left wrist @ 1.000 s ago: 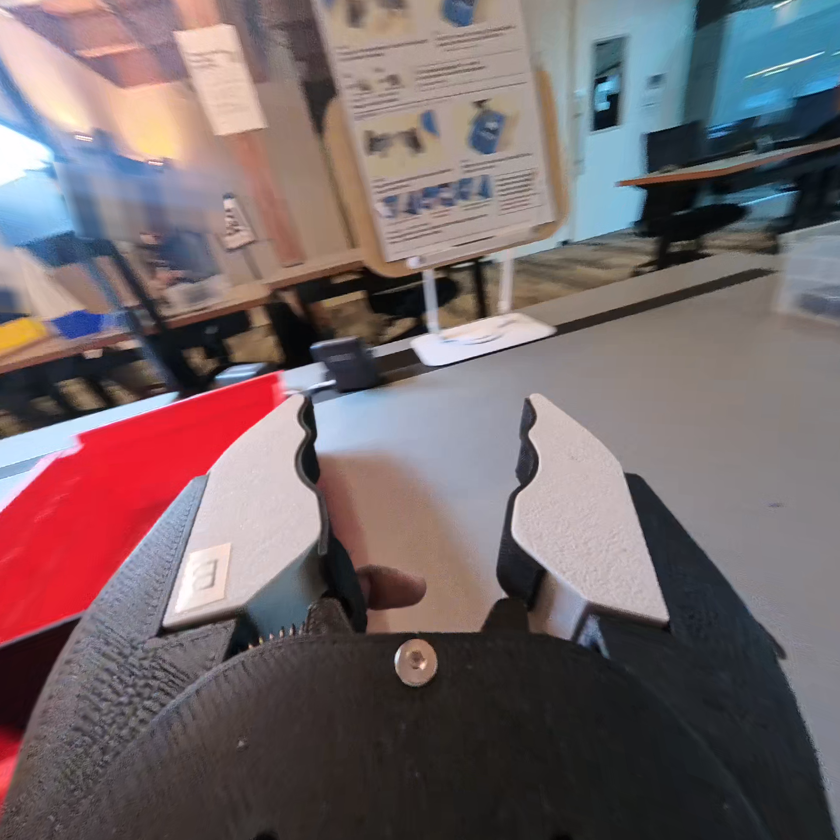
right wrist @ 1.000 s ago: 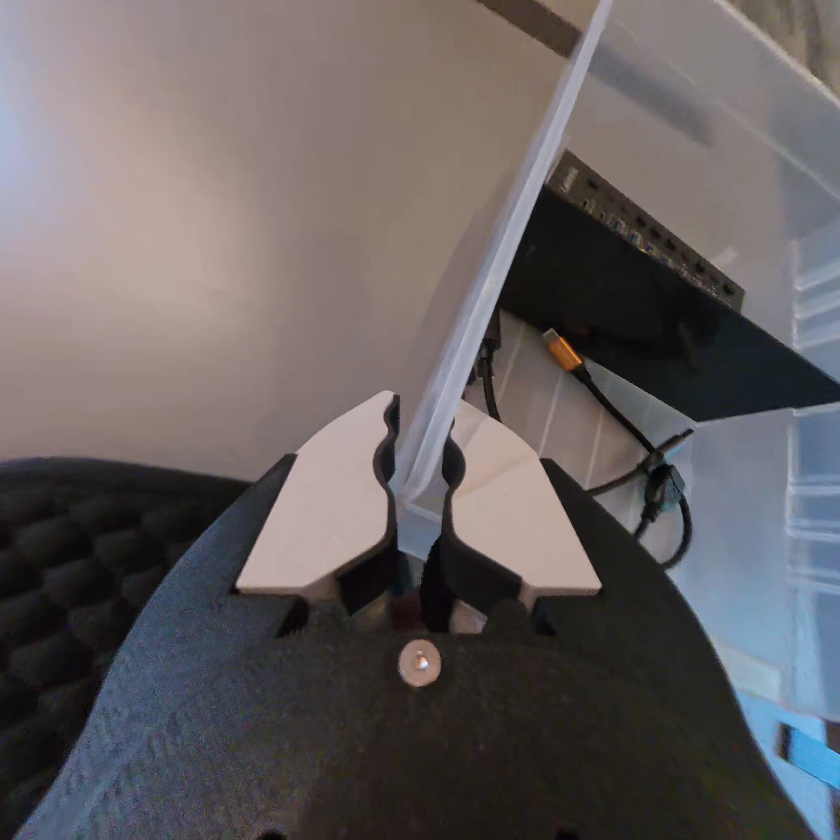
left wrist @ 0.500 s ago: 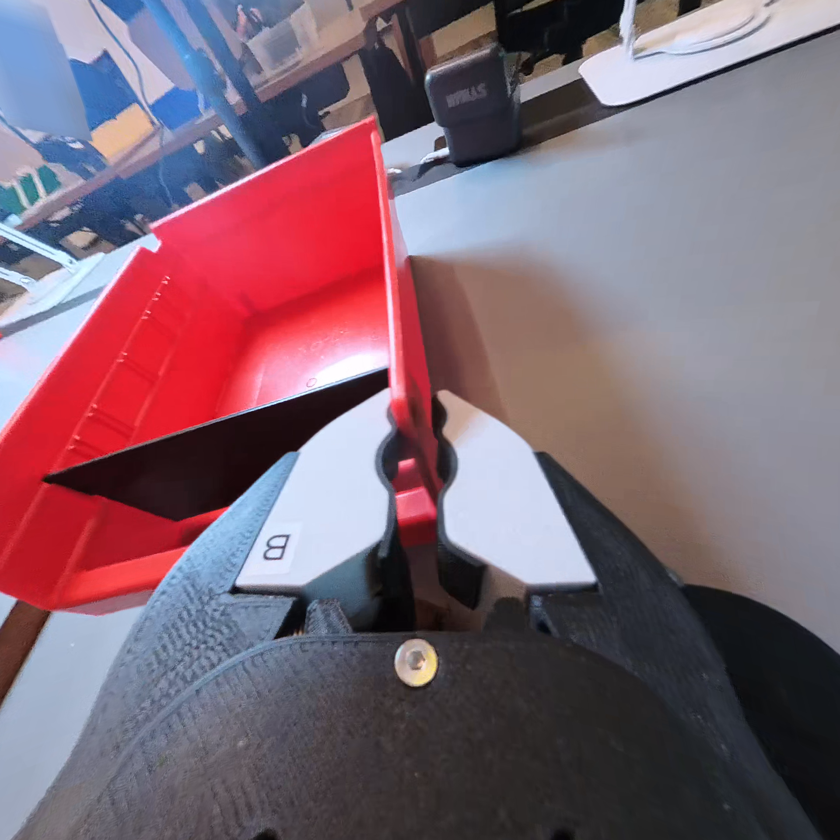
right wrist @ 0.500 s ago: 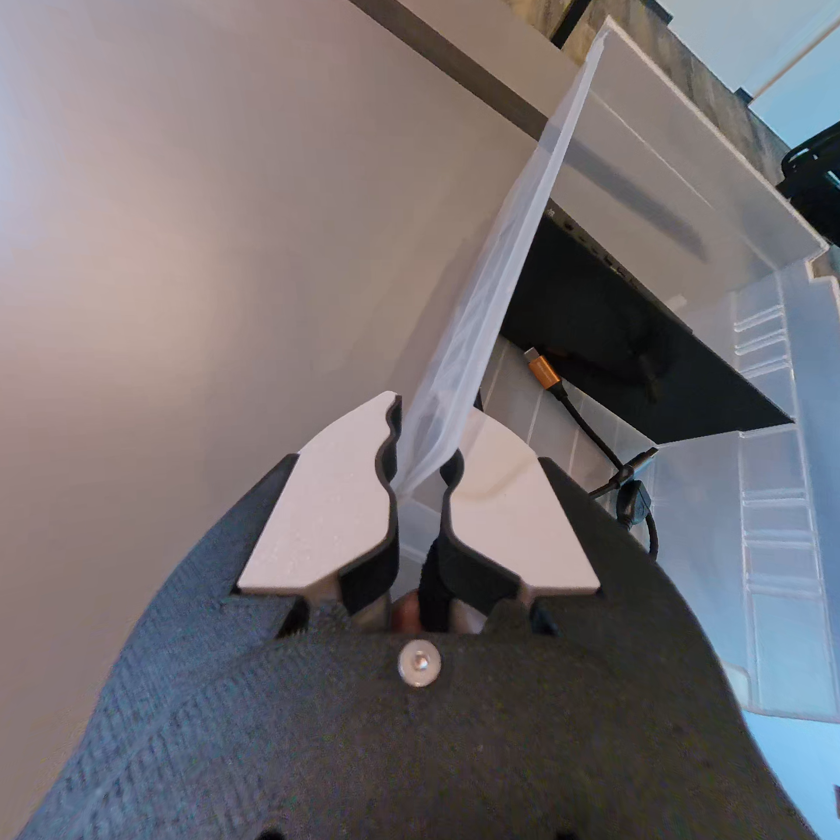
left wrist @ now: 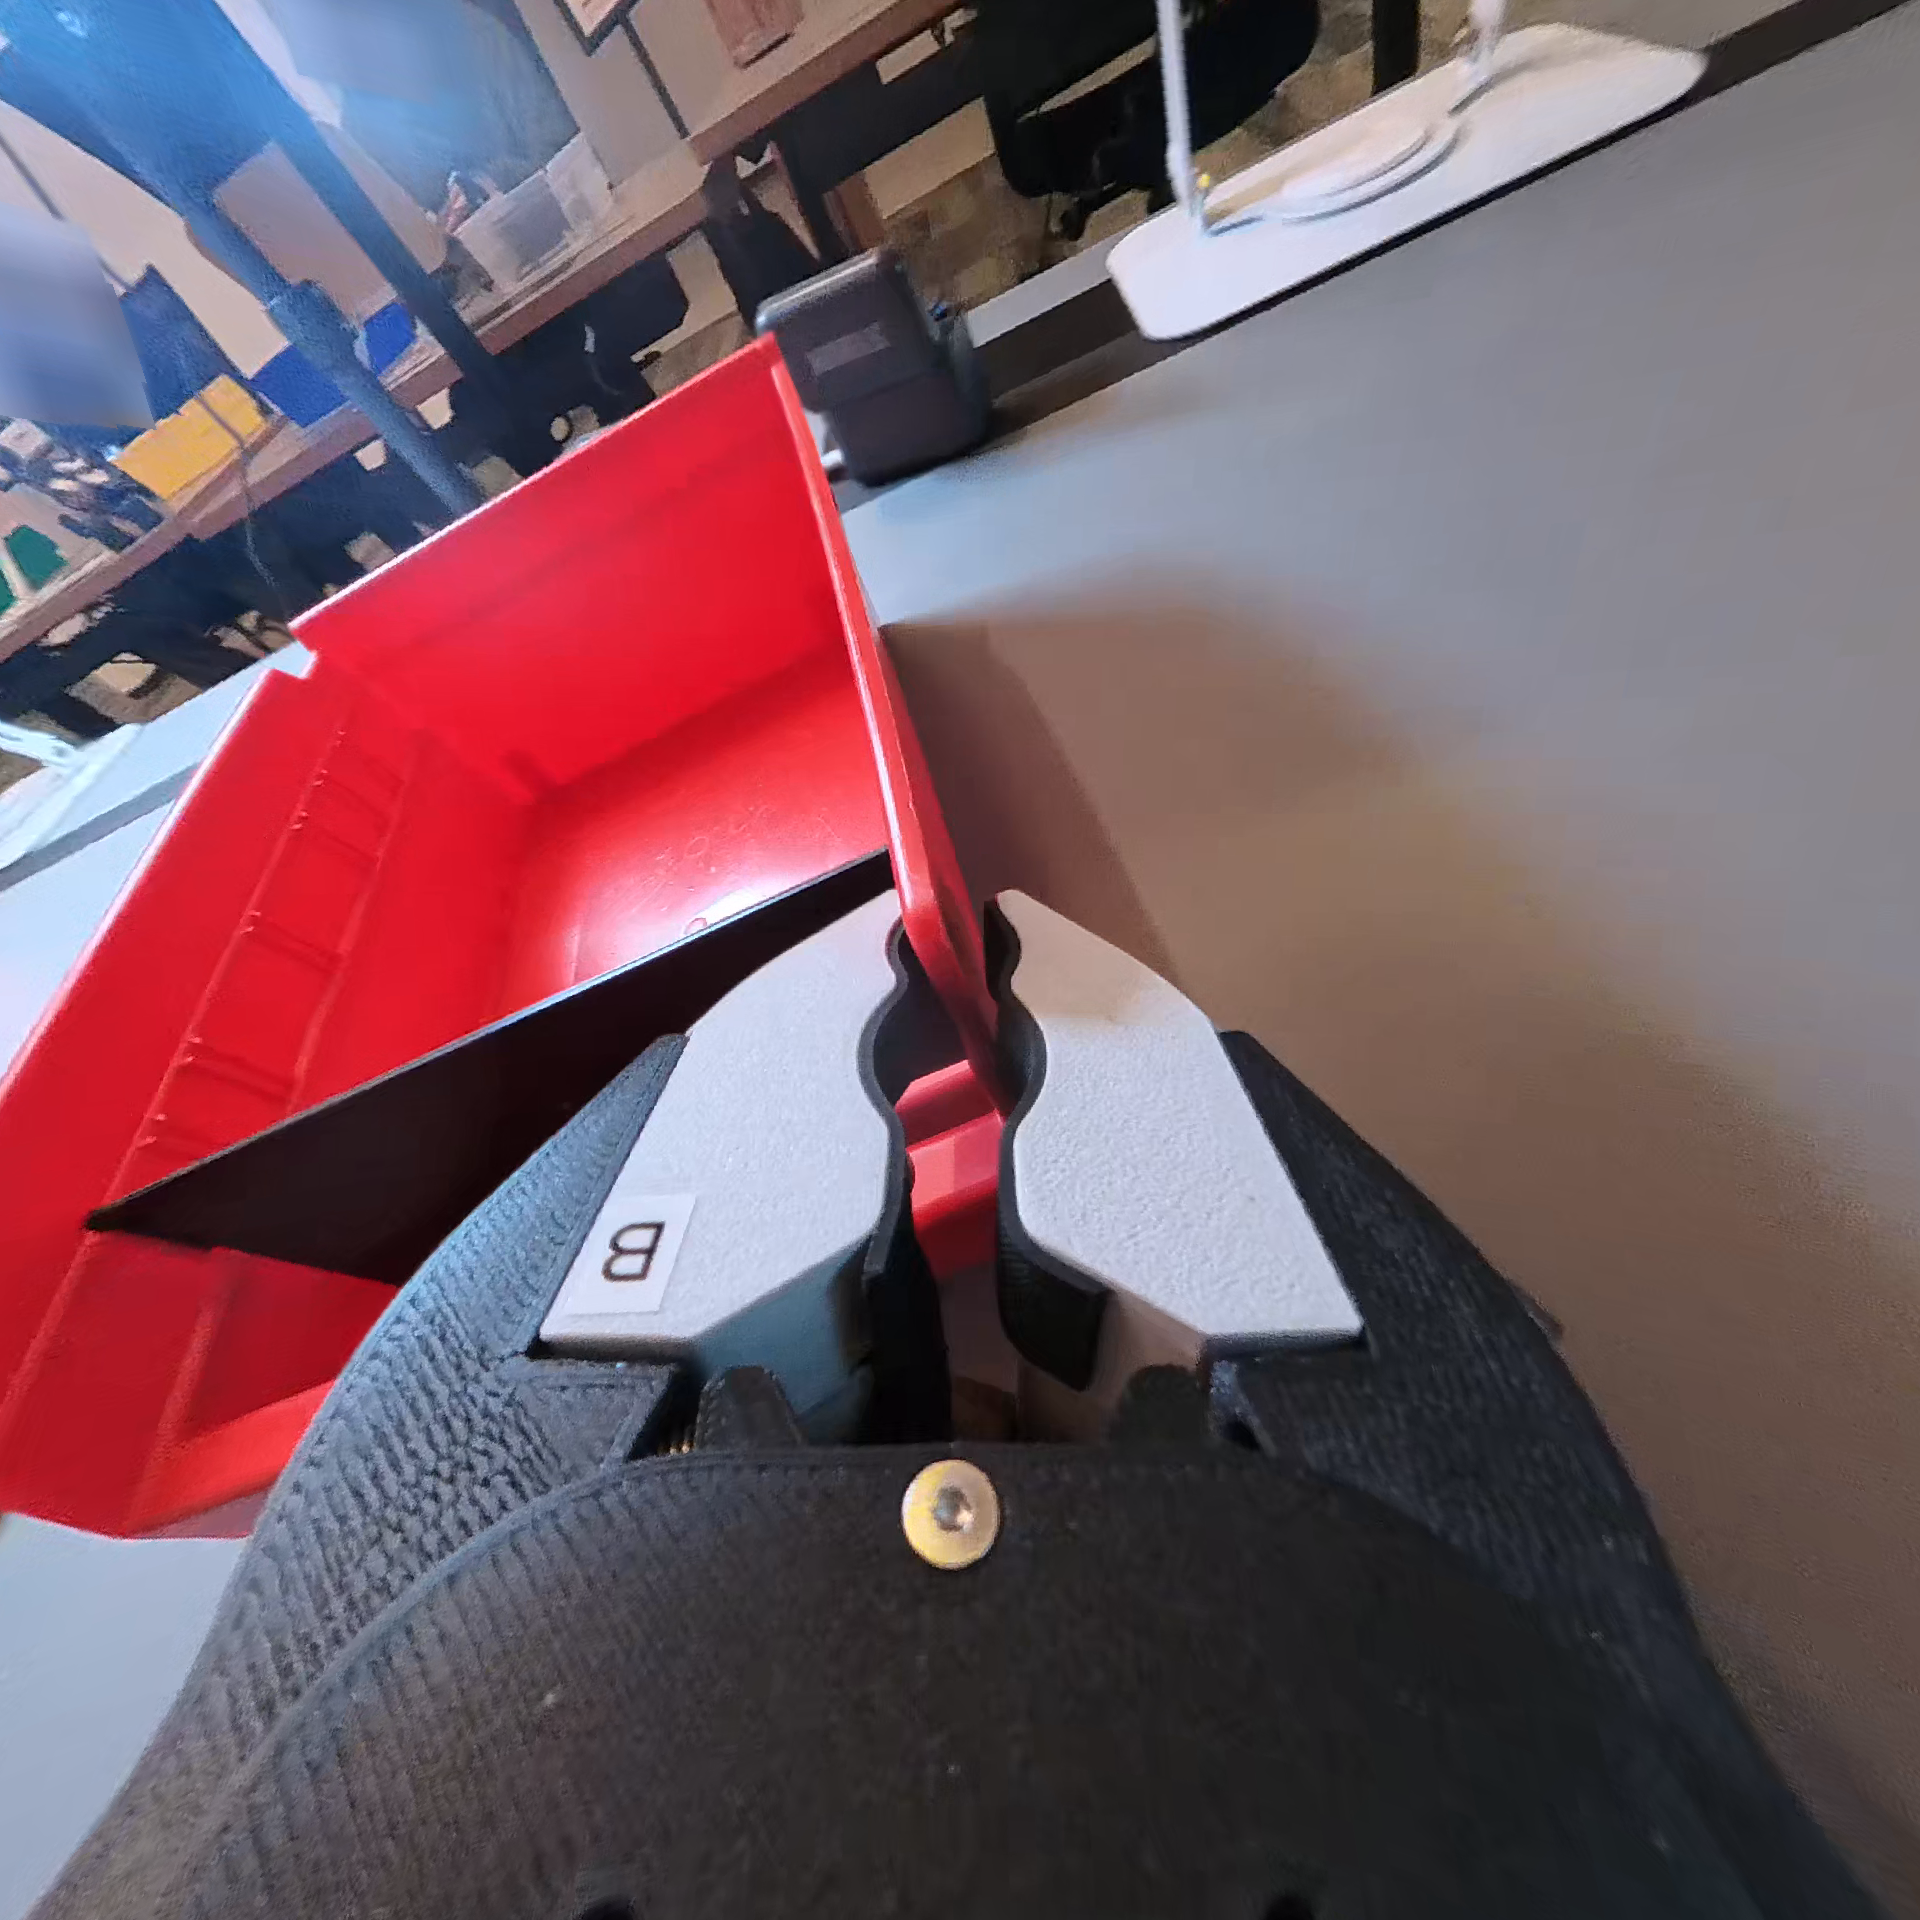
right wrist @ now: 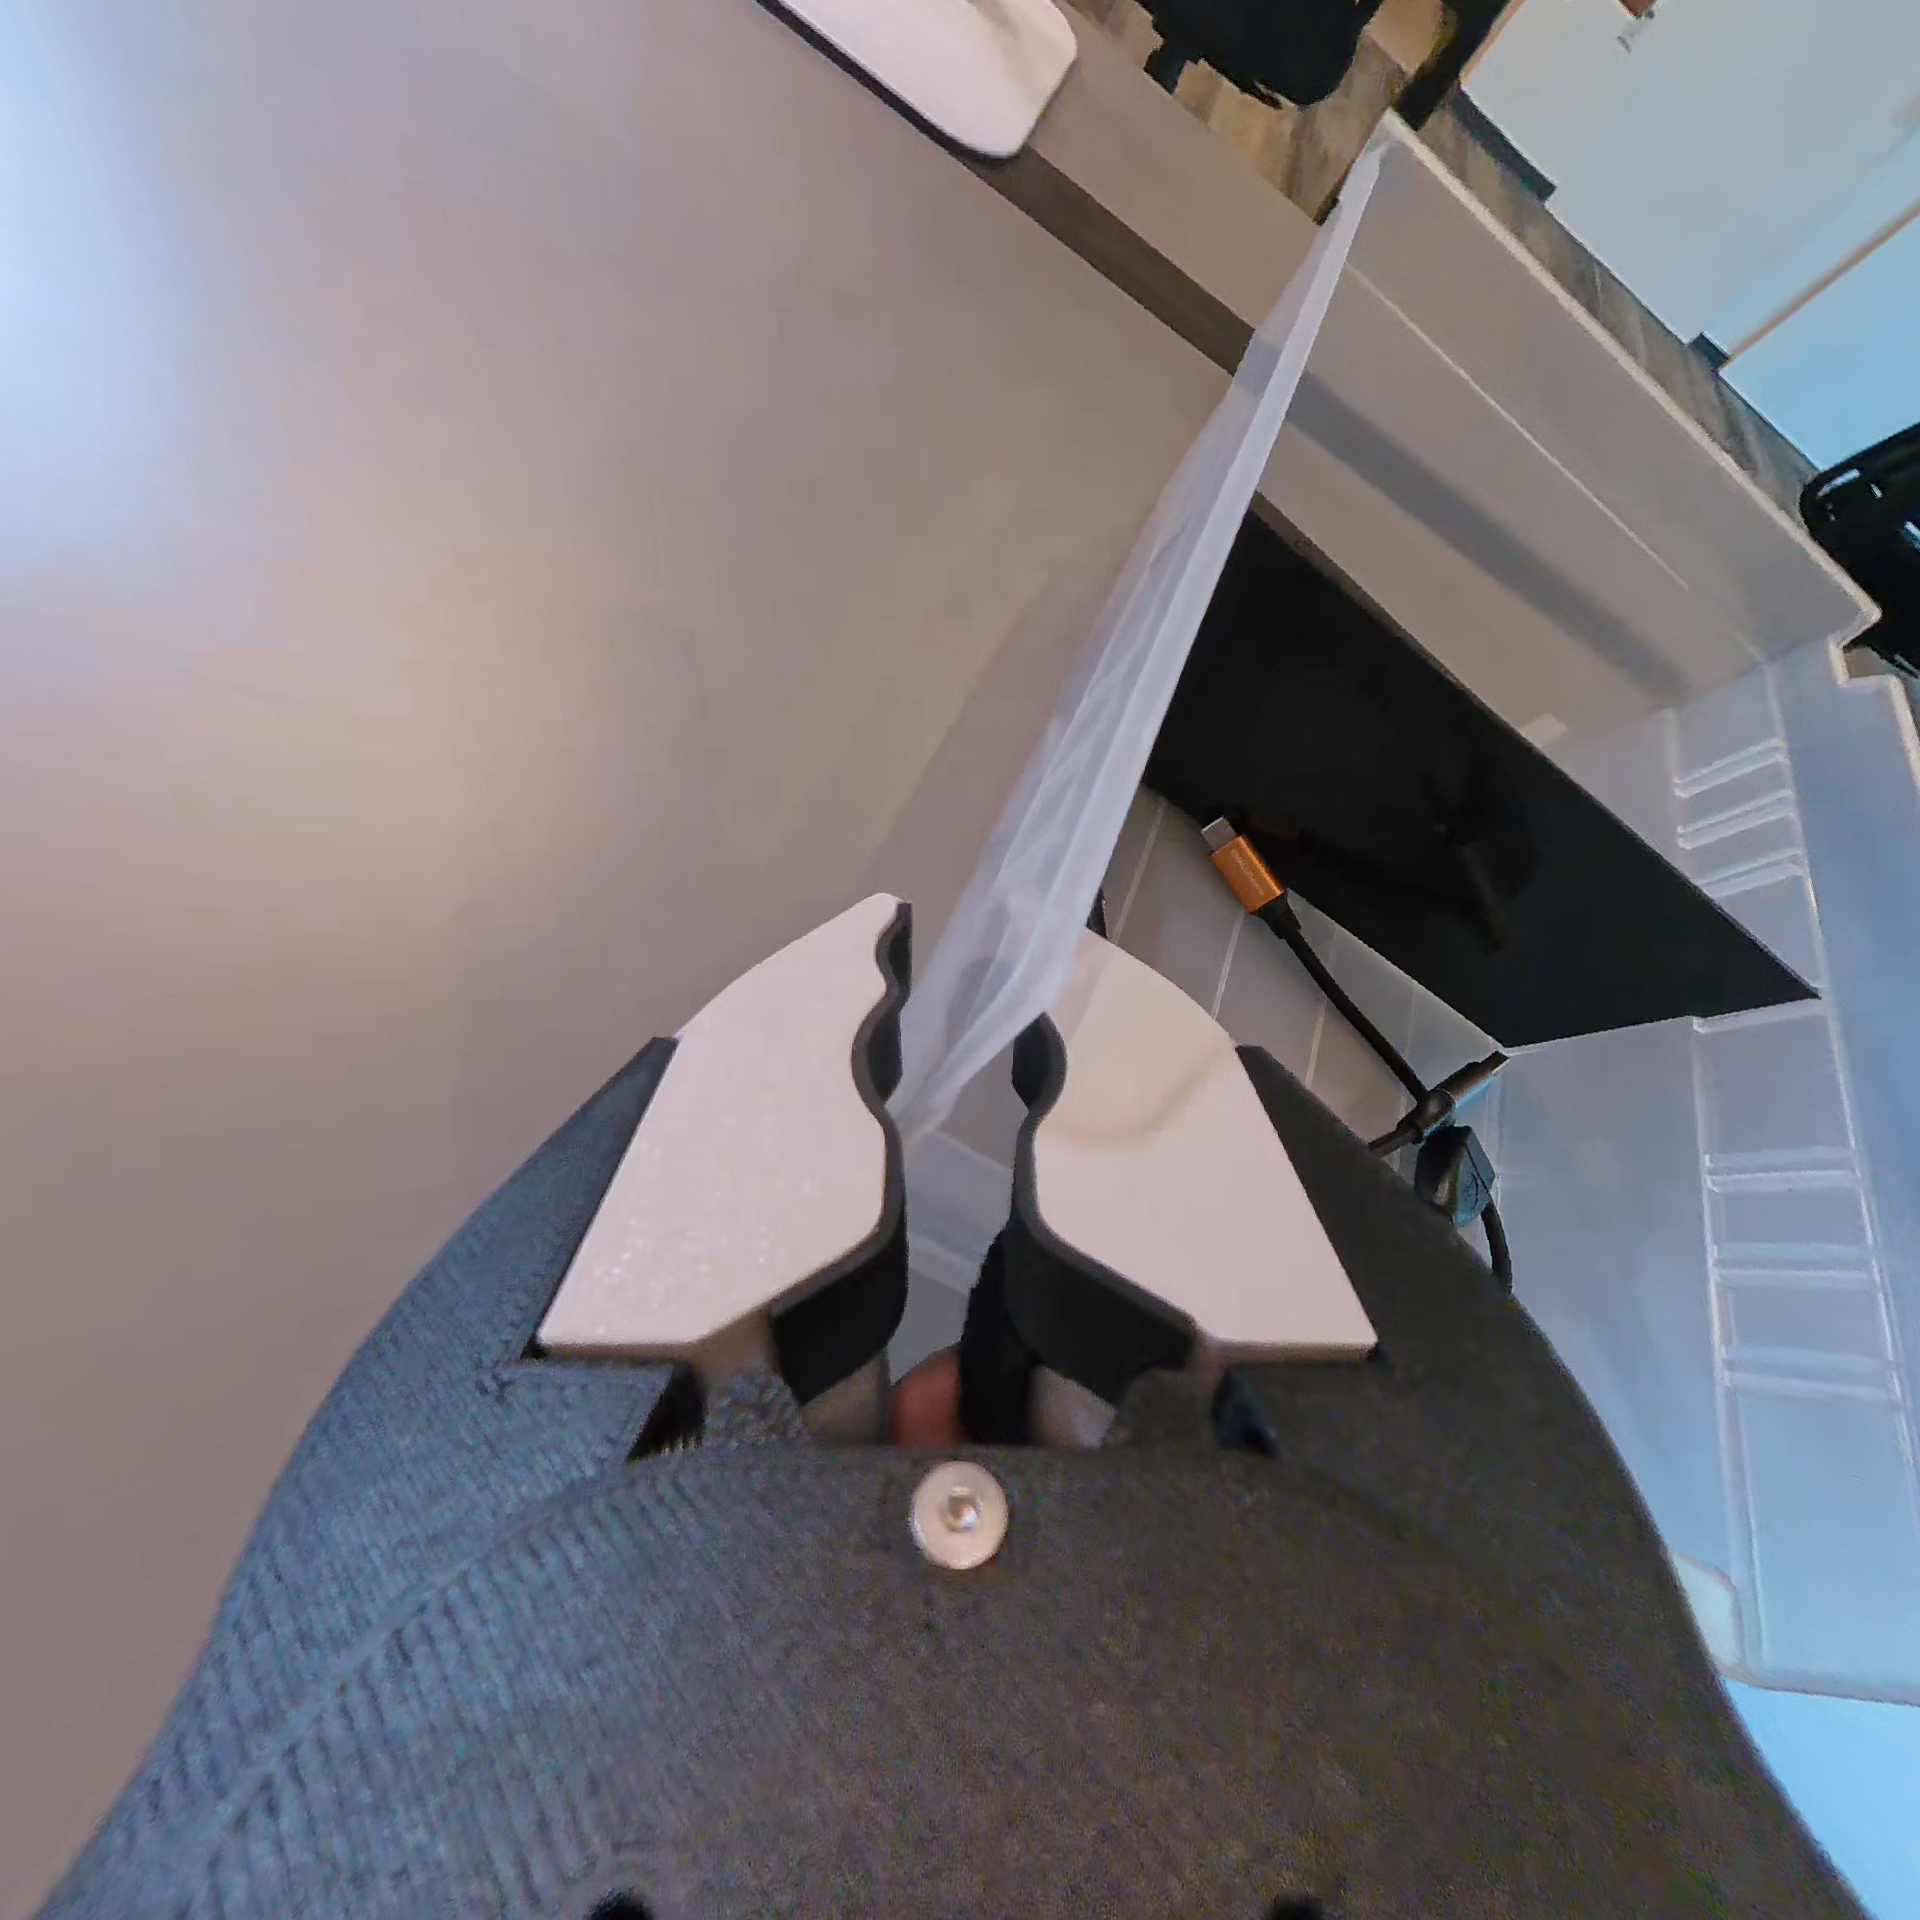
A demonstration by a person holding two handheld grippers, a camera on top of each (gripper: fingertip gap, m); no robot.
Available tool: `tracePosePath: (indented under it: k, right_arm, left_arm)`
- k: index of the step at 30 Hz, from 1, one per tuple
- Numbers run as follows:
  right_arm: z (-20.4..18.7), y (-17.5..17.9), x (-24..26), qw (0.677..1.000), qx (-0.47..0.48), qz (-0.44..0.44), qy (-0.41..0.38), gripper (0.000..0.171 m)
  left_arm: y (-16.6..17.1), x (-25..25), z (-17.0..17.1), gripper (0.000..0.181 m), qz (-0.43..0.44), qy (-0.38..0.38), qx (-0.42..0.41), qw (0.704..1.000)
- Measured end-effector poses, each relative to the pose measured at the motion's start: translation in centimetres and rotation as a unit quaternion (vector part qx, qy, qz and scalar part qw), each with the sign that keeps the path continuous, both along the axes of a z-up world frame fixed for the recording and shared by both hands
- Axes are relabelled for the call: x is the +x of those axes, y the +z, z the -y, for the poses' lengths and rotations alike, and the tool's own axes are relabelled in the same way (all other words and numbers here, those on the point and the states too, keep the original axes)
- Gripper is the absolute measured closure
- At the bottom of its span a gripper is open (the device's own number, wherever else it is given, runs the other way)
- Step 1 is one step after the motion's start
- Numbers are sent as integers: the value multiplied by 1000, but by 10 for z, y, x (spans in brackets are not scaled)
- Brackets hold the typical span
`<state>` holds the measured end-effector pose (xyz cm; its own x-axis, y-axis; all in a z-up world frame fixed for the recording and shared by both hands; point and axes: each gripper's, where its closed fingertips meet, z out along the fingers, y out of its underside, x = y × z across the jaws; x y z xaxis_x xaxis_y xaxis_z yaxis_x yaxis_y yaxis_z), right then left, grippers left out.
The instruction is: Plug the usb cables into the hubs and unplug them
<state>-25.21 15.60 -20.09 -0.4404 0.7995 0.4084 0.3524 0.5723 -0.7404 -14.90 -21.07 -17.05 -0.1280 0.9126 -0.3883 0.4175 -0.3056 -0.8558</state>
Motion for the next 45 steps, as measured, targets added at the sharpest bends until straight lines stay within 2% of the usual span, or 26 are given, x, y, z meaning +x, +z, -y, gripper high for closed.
tracePosePath:
  k: [10, 20, 22, 24, 26, 29, 31, 33, 37, 41, 45]
  right_arm:
    - [49, 0, 11, 999, -16, -9, 43, 150]
    - [74, 1, 18, 996, -43, -16, 77, 152]
    - [74, 2, 19, 995, -60, -20, 76, 150]
    - [78, 9, 24, 990, -109, -21, 82, 139]
    - [78, 23, 27, 983, -164, -33, 75, 126]
    - [70, 43, 30, 977, -199, -60, 54, 100]
    - [55, 63, 34, 971, -217, -99, 29, 87]
    - [34, 83, 36, 962, -238, -134, -2, 77]
    - [-1, 87, 34, 964, -238, -104, -53, 52]
    - [-22, 72, 31, 970, -218, -61, -93, 46]
    - [-25, 66, 32, 970, -219, -45, -98, 46]
  left_arm:
    - [0, -22, -50, 171, -1, -39, 9, 999]
    - [-1, -32, -75, 170, -7, -61, 22, 998]
    - [1, -31, -79, 165, -14, -71, 25, 997]
    - [10, -28, -81, 145, -38, -76, 32, 996]
    - [18, -23, -83, 138, -56, -80, 49, 994]
    - [31, -13, -85, 122, -76, -80, 91, 990]
    - [49, -4, -78, 100, -114, -57, 105, 986]
    - [68, 5, -72, 89, -150, -44, 110, 982]
    - [86, 20, -66, 76, -153, -35, 131, 979]
    - [85, 25, -60, 68, -123, -20, 142, 982]
    - [78, 25, -59, 67, -103, -16, 142, 984]
